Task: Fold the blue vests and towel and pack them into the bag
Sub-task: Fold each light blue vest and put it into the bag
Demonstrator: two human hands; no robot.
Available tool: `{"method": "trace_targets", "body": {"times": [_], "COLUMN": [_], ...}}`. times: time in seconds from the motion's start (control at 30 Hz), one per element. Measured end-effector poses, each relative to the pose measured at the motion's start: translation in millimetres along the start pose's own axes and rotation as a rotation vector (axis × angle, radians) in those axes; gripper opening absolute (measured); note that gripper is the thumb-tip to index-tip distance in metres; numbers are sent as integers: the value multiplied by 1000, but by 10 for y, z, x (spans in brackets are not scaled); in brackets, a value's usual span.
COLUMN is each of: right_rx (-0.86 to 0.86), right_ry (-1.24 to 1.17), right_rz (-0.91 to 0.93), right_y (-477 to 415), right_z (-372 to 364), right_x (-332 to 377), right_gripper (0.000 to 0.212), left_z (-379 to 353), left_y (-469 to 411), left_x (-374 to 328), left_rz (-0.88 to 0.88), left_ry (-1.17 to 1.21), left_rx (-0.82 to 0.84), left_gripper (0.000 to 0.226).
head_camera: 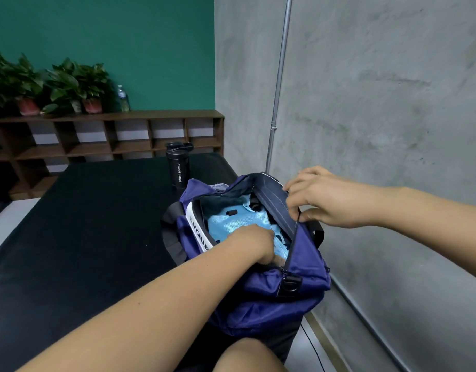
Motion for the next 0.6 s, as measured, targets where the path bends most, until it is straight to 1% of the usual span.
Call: {"method": "trace_targets", "body": {"times": [0.07,0.17,0.23,0.3,0.33,0.4,0.47,0.53,0.6], "right_rx": [5,-16,-14,-20,-32,-68,-108,-147,-193], "right_ry": [15,53,47,-18,-69,-160,-216,-264,-303], "right_rz": [-7,-22,-48,-79,-93,-107,-92,-68,-50], "right_y": [-4,4,-9,-59,-100,-219,-384,-569,-777], "right_z": [-69,-147,-162,-148,-140,-129,-131,-133,-141], "right_x": [38,33,32,70,107,214,363,566,812], "right_gripper": [19,22,31,43,44,40,34,32,31], "left_z": [126,280,340,388,407,432,396,296,137], "left_y": [107,315,428,543,619,823,1054,1278,1481], "left_x": [3,178,355,548,644,848,1075,1341,1622], "left_rz": [-70,-106,-118,-105,-90,-66,-43,15,79], "left_ry": [21,66,117,154,166,226,309,378,452], "left_rx": [15,-5,-64,-181,-263,-435,-568,-653,-690], "left_gripper": [69,53,40,30,26,19,13,8,9]}}
Point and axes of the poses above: each hand's wrist, its own y-axis away from the middle knuckle, its own z-axis out of the back of the hand, x = y × z, the point moved 2 cm from there along -y, towards the middle knuckle, and after that the axes turned 4 degrees about -y, right-handed, at the moved point
